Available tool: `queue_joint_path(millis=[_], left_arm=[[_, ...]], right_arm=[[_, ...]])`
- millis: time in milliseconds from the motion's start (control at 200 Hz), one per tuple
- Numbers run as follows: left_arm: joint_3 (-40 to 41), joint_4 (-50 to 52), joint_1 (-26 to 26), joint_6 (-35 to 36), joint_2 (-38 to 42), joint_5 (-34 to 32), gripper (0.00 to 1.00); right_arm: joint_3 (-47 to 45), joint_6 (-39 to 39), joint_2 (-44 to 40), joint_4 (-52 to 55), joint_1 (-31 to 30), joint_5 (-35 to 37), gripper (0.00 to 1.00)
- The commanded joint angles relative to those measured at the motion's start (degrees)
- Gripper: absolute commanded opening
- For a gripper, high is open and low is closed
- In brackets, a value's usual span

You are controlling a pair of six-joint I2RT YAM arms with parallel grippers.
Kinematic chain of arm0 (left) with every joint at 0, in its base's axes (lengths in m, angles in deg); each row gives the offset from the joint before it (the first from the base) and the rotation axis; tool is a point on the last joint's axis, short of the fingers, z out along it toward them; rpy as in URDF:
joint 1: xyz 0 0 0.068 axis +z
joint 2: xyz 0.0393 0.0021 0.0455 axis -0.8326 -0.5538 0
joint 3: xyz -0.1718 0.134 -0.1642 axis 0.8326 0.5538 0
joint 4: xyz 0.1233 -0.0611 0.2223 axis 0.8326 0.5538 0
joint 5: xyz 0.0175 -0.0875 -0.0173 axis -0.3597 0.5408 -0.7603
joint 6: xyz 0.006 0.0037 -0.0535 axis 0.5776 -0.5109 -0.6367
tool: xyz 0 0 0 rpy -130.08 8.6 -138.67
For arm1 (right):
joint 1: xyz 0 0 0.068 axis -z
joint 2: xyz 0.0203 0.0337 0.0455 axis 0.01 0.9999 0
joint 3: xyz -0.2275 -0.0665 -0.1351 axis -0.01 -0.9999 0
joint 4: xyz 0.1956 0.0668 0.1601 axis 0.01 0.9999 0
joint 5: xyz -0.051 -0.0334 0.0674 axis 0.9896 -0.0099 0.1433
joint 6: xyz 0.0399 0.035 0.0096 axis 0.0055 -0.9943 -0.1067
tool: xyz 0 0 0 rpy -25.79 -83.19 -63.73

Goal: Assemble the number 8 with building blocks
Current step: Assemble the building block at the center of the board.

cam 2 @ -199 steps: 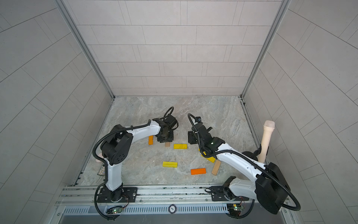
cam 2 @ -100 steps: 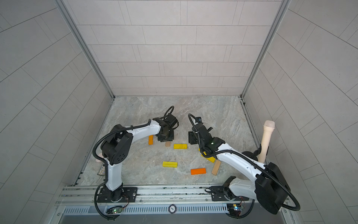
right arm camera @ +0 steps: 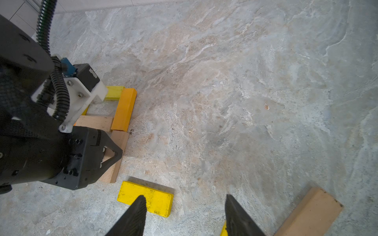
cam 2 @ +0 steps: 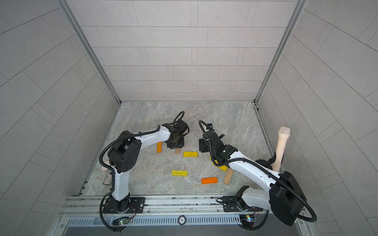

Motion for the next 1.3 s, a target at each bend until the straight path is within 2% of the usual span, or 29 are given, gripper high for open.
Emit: queue_joint_path(millis=[0, 1296], left_arm=[[-1.01, 1.78, 0.11, -0.91, -1.35, -1.86, 0.35], [-0.92, 2.59, 1.08, -2.68, -1.07, -3.2, 0.33]], right_arm=[[-0.66, -0.77, -0.22, -0.15, 0.33, 0.16, 0.63], [-1.02, -0.79, -0.39, -0.42, 0.57, -0.08, 0.63]])
